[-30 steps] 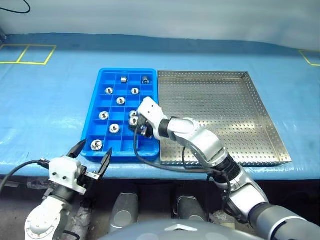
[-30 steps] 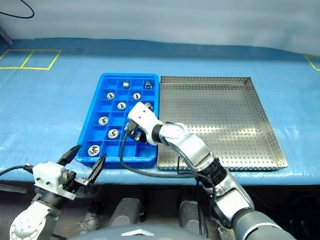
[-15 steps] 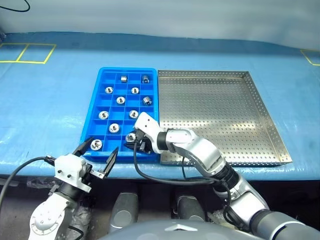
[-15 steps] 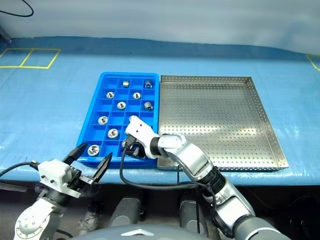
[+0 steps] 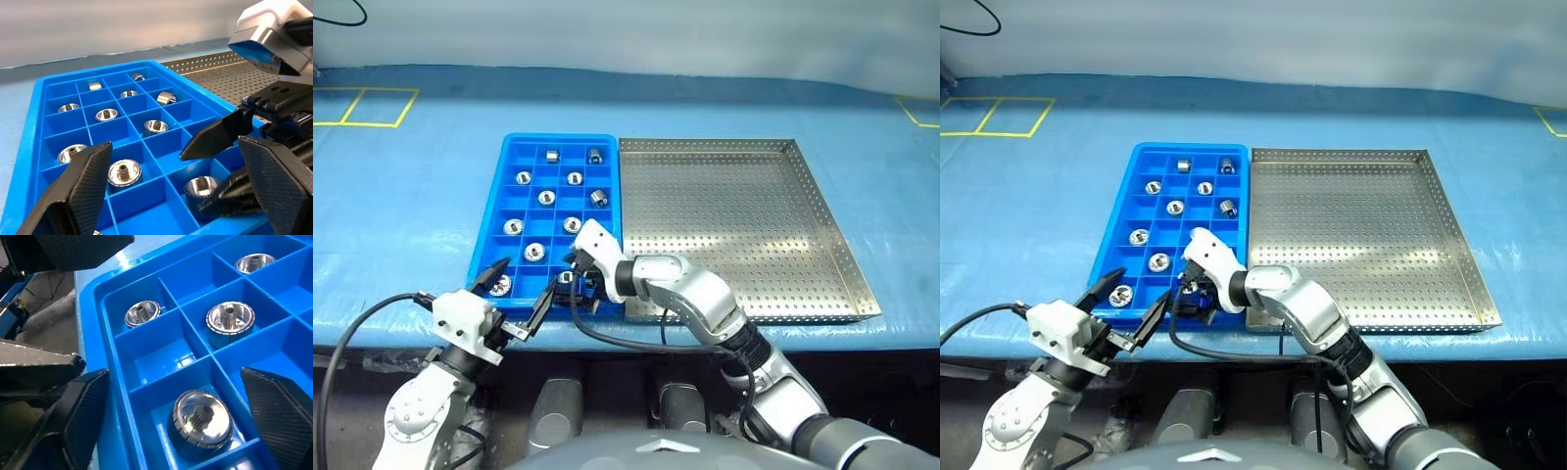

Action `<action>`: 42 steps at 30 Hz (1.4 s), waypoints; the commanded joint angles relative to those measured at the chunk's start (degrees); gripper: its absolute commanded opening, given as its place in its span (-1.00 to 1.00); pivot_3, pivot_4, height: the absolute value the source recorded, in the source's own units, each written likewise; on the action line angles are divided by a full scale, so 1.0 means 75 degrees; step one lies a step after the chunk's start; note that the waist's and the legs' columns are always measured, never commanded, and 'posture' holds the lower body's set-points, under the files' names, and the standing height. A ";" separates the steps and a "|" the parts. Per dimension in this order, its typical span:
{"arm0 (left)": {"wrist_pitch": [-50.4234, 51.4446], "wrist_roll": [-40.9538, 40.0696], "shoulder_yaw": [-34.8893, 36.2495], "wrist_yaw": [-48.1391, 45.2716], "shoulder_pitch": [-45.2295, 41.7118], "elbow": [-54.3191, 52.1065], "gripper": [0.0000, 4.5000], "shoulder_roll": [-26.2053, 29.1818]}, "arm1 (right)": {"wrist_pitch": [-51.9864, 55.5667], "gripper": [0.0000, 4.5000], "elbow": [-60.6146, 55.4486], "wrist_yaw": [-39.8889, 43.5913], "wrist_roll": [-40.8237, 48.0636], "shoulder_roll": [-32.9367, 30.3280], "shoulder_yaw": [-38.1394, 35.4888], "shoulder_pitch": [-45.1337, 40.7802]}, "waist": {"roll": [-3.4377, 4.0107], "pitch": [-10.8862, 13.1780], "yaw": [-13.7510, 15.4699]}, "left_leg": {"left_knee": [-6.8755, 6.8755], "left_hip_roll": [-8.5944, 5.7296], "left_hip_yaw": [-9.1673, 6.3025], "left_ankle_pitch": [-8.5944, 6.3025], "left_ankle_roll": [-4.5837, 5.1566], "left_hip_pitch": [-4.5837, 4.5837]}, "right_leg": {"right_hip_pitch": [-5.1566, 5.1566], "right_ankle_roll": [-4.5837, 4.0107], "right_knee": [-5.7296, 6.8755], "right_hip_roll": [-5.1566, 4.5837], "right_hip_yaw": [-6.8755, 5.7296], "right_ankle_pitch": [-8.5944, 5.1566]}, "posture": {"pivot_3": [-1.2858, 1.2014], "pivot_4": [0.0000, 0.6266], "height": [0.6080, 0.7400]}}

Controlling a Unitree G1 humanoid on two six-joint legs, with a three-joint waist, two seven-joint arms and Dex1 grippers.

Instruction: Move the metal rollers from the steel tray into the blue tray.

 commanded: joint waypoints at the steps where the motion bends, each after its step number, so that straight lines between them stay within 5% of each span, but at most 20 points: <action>1: 0.0085 -0.0179 -0.0068 -0.0028 -0.0325 -0.0158 1.00 0.0059 | 0.0060 0.99 -0.0819 -0.0055 0.0381 -0.0185 -0.0858 0.0163 | -0.0001 0.0001 0.0009 | 0.0002 0.0000 0.0000 0.0000 0.0000 0.0009 | 0.0011 0.0000 -0.0001 -0.0001 0.0000 0.0000 | 0.17 -0.52 1.00; 6: 0.0240 -0.0143 -0.0060 0.0142 -0.1042 -0.0028 1.00 0.0028 | 0.0115 0.99 -0.1795 -0.0368 0.0870 -0.0418 -0.2146 0.0483 | -0.0004 0.0000 -0.0048 | 0.0020 -0.0001 0.0000 -0.0002 -0.0003 0.0039 | 0.0051 0.0003 -0.0004 -0.0005 0.0001 0.0000 | 0.14 -0.52 1.00; 13: 0.0687 0.0444 -0.0105 0.0875 -0.2638 0.1004 1.00 -0.0092 | -0.0921 0.99 -0.2878 -0.0876 -0.0152 -0.2025 -0.2762 0.1880 | -0.0002 -0.0005 -0.0124 | 0.0003 -0.0011 -0.0003 -0.0001 -0.0002 0.0046 | 0.0055 -0.0001 -0.0002 -0.0002 0.0004 -0.0002 | 0.07 -0.52 1.00; 26: 0.1264 0.1092 -0.0047 0.1553 -0.4020 0.2656 1.00 -0.0110 | -0.1985 0.99 -0.3042 -0.2526 -0.1160 -0.1791 -0.3789 0.3885 | -0.0004 -0.0006 -0.0638 | 0.0028 -0.0011 0.0006 0.0001 0.0001 0.0059 | 0.0072 0.0035 0.0002 0.0004 0.0028 0.0019 | -0.01 -0.52 1.00; 42: 0.1327 0.1073 0.0029 0.1449 -0.3734 0.2525 1.00 -0.0009 | -0.1979 0.99 -0.2699 -0.2774 -0.1354 -0.1345 -0.3523 0.3689 | -0.0005 -0.0007 -0.0671 | 0.0028 -0.0011 0.0007 0.0002 0.0002 0.0059 | 0.0072 0.0037 0.0003 0.0004 0.0033 0.0021 | 0.01 -0.52 1.00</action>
